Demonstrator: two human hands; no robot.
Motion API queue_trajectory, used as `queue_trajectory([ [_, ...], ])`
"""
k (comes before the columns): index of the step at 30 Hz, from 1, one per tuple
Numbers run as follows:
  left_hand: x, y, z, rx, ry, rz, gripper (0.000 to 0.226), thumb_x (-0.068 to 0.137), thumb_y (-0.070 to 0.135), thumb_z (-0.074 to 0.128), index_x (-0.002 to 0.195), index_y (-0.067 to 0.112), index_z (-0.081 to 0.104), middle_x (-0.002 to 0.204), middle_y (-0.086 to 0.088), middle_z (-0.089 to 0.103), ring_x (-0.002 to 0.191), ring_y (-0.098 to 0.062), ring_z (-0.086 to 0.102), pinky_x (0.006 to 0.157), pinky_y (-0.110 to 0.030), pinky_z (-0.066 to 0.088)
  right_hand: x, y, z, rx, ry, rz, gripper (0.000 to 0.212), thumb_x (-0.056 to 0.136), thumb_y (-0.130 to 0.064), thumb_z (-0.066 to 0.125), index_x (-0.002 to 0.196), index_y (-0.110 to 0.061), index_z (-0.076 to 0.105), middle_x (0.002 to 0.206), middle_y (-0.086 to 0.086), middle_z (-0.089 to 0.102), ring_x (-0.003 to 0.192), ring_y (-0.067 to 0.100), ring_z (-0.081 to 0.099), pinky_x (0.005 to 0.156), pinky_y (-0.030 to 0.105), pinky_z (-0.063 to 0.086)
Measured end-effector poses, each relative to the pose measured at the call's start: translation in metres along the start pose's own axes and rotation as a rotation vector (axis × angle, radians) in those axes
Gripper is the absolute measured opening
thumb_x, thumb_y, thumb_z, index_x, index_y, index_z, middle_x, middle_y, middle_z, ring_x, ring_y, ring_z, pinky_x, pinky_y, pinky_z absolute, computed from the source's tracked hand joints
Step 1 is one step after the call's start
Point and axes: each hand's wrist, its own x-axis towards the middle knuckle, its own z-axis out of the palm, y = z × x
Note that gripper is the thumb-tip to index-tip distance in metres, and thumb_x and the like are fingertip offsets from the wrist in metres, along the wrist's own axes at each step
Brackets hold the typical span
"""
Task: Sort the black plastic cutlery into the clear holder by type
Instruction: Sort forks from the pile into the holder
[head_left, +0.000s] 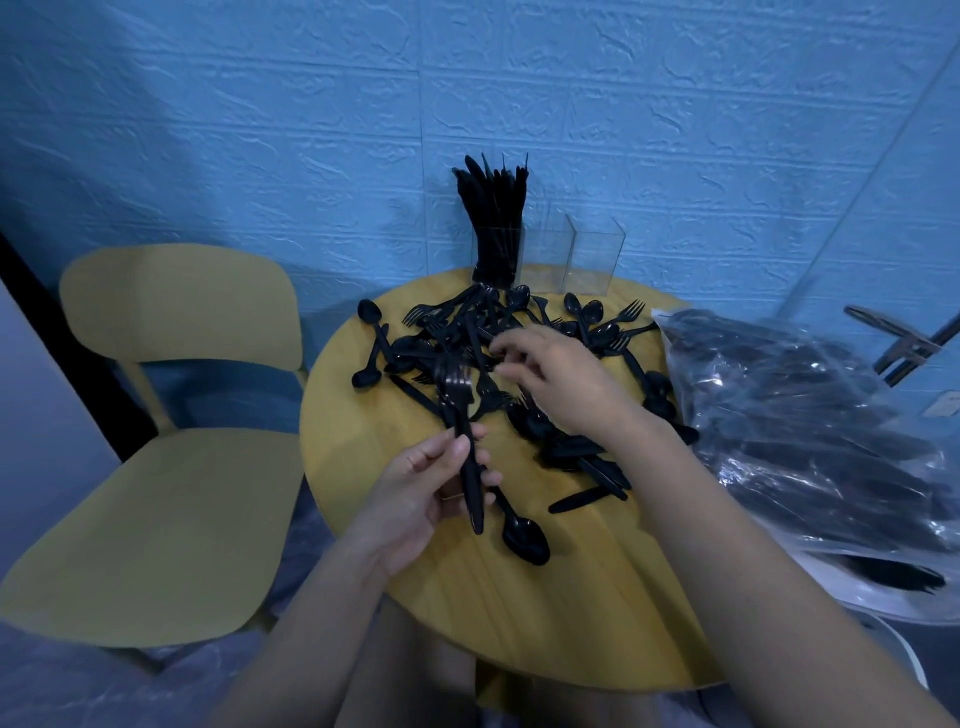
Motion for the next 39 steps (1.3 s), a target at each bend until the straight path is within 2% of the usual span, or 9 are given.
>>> queue_trajectory([
  [5,-0.005,0.010,-0.021,-0.080,0.118,0.067,0.037,0.073,0.026,0.063,0.106,0.008,0.062,0.088,-0.004,0.072,0.074,-0.016,0.070,0.060,-0.026,0.056,0.006,0.015,0.019,-0.350,-0.294,-0.038,0.040,0.092,-0.036,0.057,0.129,-0.020,0.056,0.128,0.001,0.051,0.120,0.020,0.044,0.102,0.035,0.036],
  [14,-0.005,0.012,-0.028,-0.072,0.212,0.125,0.035,0.069,0.026,0.067,0.098,0.007,0.064,0.076,-0.003,0.069,0.070,-0.015,0.069,0.062,-0.026,0.058,0.008,0.018,0.024,-0.326,-0.095,-0.104,0.021,0.097,-0.017,0.048,0.114,-0.016,0.060,0.114,0.000,0.061,0.110,0.019,0.052,0.089,0.031,0.044],
  [16,-0.004,0.012,-0.030,-0.087,0.202,0.123,0.027,0.078,0.019,0.059,0.101,0.006,0.064,0.079,-0.004,0.071,0.072,-0.015,0.070,0.062,-0.026,0.058,0.005,0.021,0.018,-0.180,-0.026,-0.039,0.017,0.096,-0.016,0.051,0.110,-0.016,0.061,0.109,-0.003,0.062,0.104,0.017,0.055,0.086,0.031,0.046],
  [21,-0.004,0.013,-0.029,-0.074,0.179,0.104,0.025,0.079,0.019,0.055,0.099,0.007,0.064,0.082,-0.005,0.072,0.073,-0.016,0.070,0.062,-0.026,0.058,-0.003,0.024,0.001,0.282,0.162,0.126,0.019,0.095,-0.010,0.054,0.103,-0.022,0.066,0.102,-0.009,0.059,0.094,-0.001,0.052,0.079,0.003,0.036],
  [23,-0.004,0.013,-0.030,-0.073,0.180,0.100,0.026,0.079,0.019,0.055,0.100,0.007,0.064,0.083,-0.005,0.072,0.074,-0.016,0.071,0.062,-0.026,0.057,-0.008,0.021,-0.005,0.447,0.189,0.131,0.022,0.095,-0.007,0.053,0.101,-0.025,0.065,0.096,-0.011,0.057,0.085,-0.006,0.054,0.077,0.005,0.040],
  [28,-0.004,0.014,-0.030,-0.047,0.148,0.056,0.026,0.084,0.018,0.052,0.105,0.005,0.062,0.093,-0.007,0.074,0.079,-0.019,0.072,0.061,-0.026,0.057,-0.011,0.000,-0.017,0.673,0.065,0.054,0.018,0.087,-0.002,0.063,0.097,-0.016,0.059,0.083,-0.005,0.061,0.067,0.004,0.060,0.072,0.016,0.050],
  [33,-0.007,0.015,-0.029,0.037,0.054,0.005,0.033,0.081,0.022,0.052,0.108,0.006,0.061,0.101,-0.007,0.073,0.086,-0.021,0.071,0.063,-0.026,0.057,0.005,-0.028,-0.012,0.493,-0.042,-0.047,0.014,0.086,-0.011,0.067,0.088,-0.025,0.065,0.086,-0.014,0.064,0.079,0.000,0.060,0.074,0.014,0.048],
  [37,-0.008,0.017,-0.030,0.031,0.028,-0.014,0.034,0.081,0.022,0.048,0.108,0.007,0.062,0.099,-0.006,0.073,0.083,-0.020,0.072,0.062,-0.026,0.057,0.019,-0.037,-0.003,0.258,-0.052,-0.143,0.012,0.090,-0.011,0.063,0.101,-0.014,0.066,0.095,-0.009,0.061,0.087,0.002,0.055,0.077,0.007,0.039],
  [39,-0.009,0.018,-0.031,0.016,0.019,-0.025,0.034,0.081,0.022,0.048,0.108,0.008,0.062,0.097,-0.005,0.074,0.080,-0.017,0.071,0.061,-0.025,0.057,0.022,-0.036,-0.001,0.205,-0.086,-0.162,0.013,0.090,-0.010,0.061,0.103,-0.012,0.065,0.098,-0.006,0.060,0.091,0.007,0.054,0.078,0.011,0.040],
])
